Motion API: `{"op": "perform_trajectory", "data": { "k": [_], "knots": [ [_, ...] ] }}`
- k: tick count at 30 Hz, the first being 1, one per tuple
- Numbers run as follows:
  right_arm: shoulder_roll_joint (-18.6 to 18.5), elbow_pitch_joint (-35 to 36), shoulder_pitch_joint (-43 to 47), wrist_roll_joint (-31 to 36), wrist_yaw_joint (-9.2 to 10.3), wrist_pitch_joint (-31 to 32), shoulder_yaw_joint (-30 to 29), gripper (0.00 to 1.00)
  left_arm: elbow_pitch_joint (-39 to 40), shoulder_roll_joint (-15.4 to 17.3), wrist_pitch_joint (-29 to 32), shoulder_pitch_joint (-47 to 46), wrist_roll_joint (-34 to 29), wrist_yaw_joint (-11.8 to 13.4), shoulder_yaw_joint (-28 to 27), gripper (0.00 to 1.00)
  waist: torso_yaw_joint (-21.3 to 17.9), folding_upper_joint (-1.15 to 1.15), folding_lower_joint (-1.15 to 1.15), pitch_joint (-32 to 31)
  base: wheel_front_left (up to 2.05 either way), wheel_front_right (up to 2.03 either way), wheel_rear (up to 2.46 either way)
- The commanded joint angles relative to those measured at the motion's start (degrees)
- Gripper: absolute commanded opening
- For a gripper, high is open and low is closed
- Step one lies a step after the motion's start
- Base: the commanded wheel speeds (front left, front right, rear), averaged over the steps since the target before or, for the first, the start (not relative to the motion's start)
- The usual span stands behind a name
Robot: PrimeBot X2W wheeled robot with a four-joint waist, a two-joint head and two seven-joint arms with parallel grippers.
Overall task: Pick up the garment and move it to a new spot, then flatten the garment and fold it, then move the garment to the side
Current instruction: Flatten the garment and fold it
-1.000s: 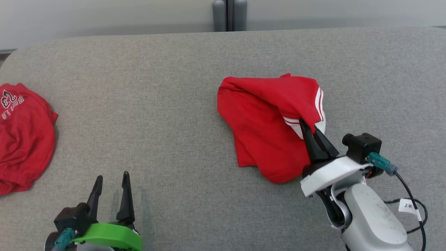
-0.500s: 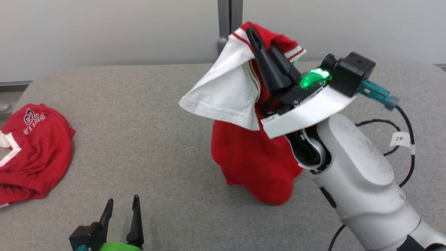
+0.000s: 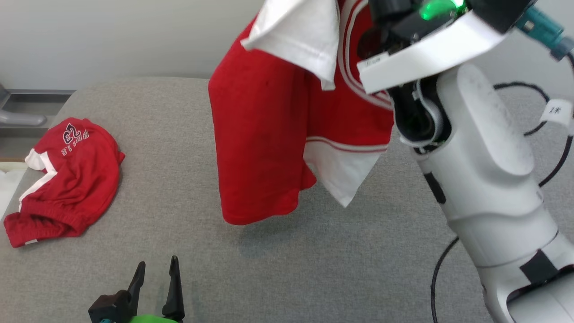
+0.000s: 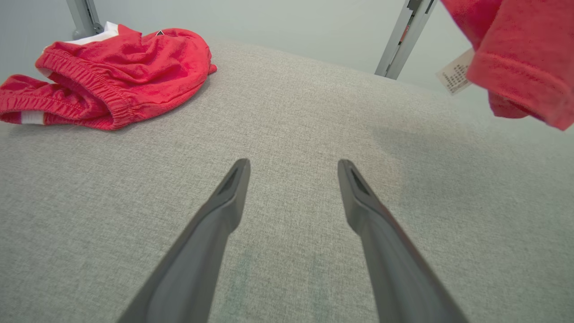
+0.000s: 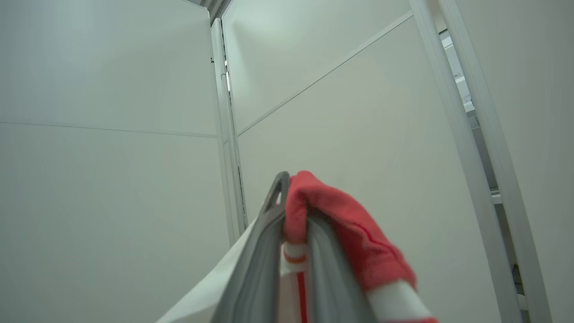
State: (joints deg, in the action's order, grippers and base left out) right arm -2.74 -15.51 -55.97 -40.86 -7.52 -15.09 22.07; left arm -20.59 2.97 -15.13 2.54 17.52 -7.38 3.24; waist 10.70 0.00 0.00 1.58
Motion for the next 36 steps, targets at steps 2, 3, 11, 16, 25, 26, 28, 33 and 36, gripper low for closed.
{"op": "perform_trajectory", "data": {
  "k": [2,3,11,16,25,26,28,33,36],
  "knots": [
    [-0.3,-2.4,6.0,3.0,0.06,-0.1,0.3,0.00,0.4,0.0,0.0,0.2,0.3,-0.2,-0.5,1.00,-1.6,0.00,0.00,0.8,0.00,0.00,0.00],
    [-0.3,-3.7,8.7,4.6,0.06,-0.1,-0.3,0.00,0.5,0.0,0.0,0.1,0.3,-0.2,-0.5,1.00,-2.1,0.00,0.00,1.0,0.00,0.00,0.00],
    [-3.1,-14.2,29.1,15.7,0.06,-0.1,-13.7,1.00,1.0,0.0,0.0,-2.2,-0.3,-0.2,-0.2,1.00,-4.9,0.00,0.00,3.2,0.00,0.00,0.00],
    [-3.5,-16.1,34.6,23.7,0.04,-0.1,-23.2,1.00,1.1,0.6,0.0,-2.8,-0.2,-0.2,0.1,1.00,-6.7,0.00,0.00,3.8,0.00,0.00,0.00],
    [-0.6,-10.0,38.7,36.8,0.04,-0.1,-28.8,1.00,1.1,0.5,0.0,-3.6,0.0,-0.2,1.7,1.00,-8.3,0.00,0.00,4.2,0.00,0.00,0.00],
    [-0.5,-9.4,38.9,37.8,0.04,-0.1,-28.2,1.00,1.1,0.5,0.0,-3.7,0.1,-0.2,1.9,1.00,-8.2,0.00,0.00,4.3,0.00,0.00,0.00],
    [-0.4,-9.2,39.5,38.6,0.07,-0.1,-27.7,1.00,1.2,0.5,0.0,-4.0,0.2,-0.2,2.4,1.00,-8.1,0.00,0.00,4.5,0.00,0.00,0.00],
    [-0.4,-11.2,38.8,39.1,0.06,-0.1,-24.8,1.00,1.7,0.8,0.0,-5.0,0.6,-0.2,3.7,1.00,-7.3,0.00,0.00,6.1,0.00,0.00,0.00],
    [-0.3,-13.3,37.5,40.0,0.06,-0.1,-24.4,1.00,1.9,1.3,0.0,-5.4,1.1,-0.2,4.4,1.00,-6.5,0.00,0.00,7.2,0.00,0.00,0.00]
  ]
}}
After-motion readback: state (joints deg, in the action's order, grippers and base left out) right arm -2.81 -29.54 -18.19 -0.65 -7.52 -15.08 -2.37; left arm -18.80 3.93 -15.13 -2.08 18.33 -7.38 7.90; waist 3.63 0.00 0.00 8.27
